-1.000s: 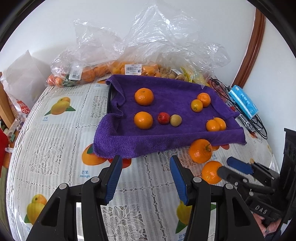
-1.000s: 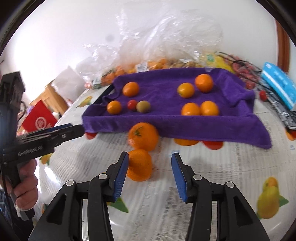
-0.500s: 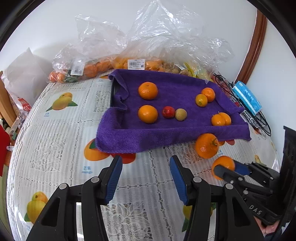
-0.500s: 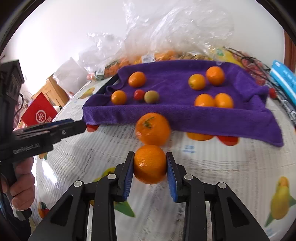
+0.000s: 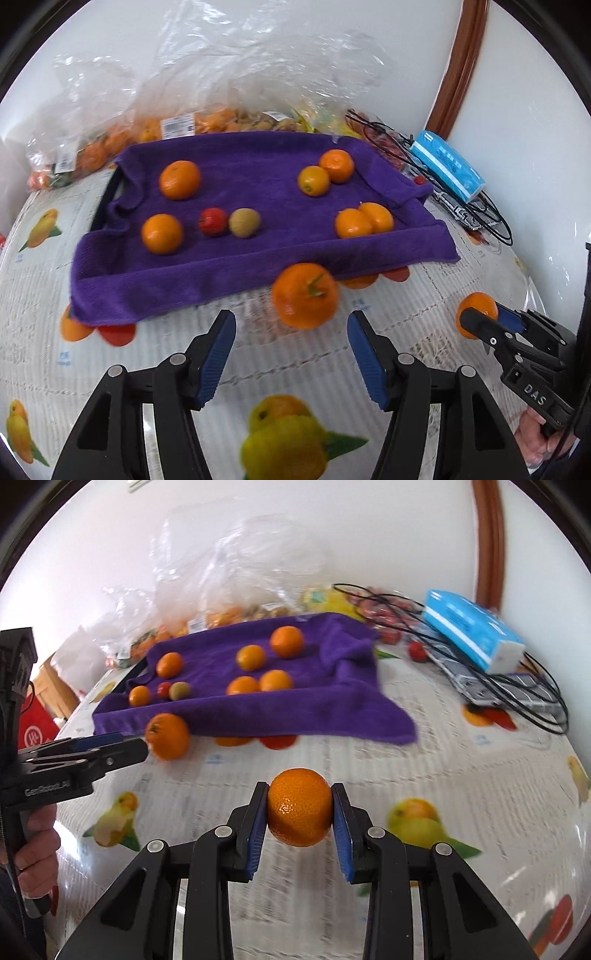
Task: Organize fruits
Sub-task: 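Close the right tool on an orange while the left tool closes on a large orange, then carry the large orange over the towel with the left tool while the right tool carries its orange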
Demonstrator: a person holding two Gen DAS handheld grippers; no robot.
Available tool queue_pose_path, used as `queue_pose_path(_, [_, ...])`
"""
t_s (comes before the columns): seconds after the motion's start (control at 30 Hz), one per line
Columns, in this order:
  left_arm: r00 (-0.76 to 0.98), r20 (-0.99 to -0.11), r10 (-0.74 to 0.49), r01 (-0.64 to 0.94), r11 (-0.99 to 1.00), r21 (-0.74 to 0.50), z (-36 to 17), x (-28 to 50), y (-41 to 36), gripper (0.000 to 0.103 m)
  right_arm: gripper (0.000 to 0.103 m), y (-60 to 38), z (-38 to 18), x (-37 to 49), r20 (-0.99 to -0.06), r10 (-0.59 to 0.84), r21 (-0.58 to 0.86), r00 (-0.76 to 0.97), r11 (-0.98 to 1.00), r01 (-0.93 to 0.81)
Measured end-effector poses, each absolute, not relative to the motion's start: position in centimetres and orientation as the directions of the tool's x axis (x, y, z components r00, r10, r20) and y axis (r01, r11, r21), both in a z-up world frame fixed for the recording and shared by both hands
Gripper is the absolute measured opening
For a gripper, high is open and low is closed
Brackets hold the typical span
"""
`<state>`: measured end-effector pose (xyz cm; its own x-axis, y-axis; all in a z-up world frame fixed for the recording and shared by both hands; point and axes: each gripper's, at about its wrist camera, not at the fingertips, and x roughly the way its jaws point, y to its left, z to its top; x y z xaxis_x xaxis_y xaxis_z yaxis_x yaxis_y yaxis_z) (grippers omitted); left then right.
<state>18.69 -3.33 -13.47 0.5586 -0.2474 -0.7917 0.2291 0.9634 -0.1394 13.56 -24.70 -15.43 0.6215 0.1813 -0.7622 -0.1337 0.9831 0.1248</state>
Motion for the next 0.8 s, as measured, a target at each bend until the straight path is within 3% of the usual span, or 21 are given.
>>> queue_pose_path(0.2, [0.538, -0.816, -0.212, 0.16, 0.976, -0.148, -15.0, 20.6, -4.9, 0.06, 0.033, -26.4, -15.7, 13.1, -0.766, 0.16, 0.115, 0.622, 0.987, -0.112])
queue_pose_path(0.3, [0.539, -0.818, -0.2, 0.136, 0.979, -0.149, -15.6, 20.9, -5.1, 0.043, 0.033, -26.0, -16.0, 13.4, -0.769, 0.166, 0.117, 0.618, 0.986, -0.119])
queue_pose_path(0.5, [0.544, -0.817, -0.191, 0.128, 0.981, -0.144, -15.0, 19.8, -3.7, 0.042, 0.033, -24.2, -16.5, 14.7, -0.772, 0.181, 0.117, 0.609, 0.983, -0.144])
queue_pose_path(0.8, [0.56, -0.825, -0.079, 0.015, 0.996, -0.085, -15.3, 17.9, 1.5, 0.043, 0.033, -20.4, -17.0, 16.6, -0.77, 0.163, 0.075, 0.617, 0.983, -0.166])
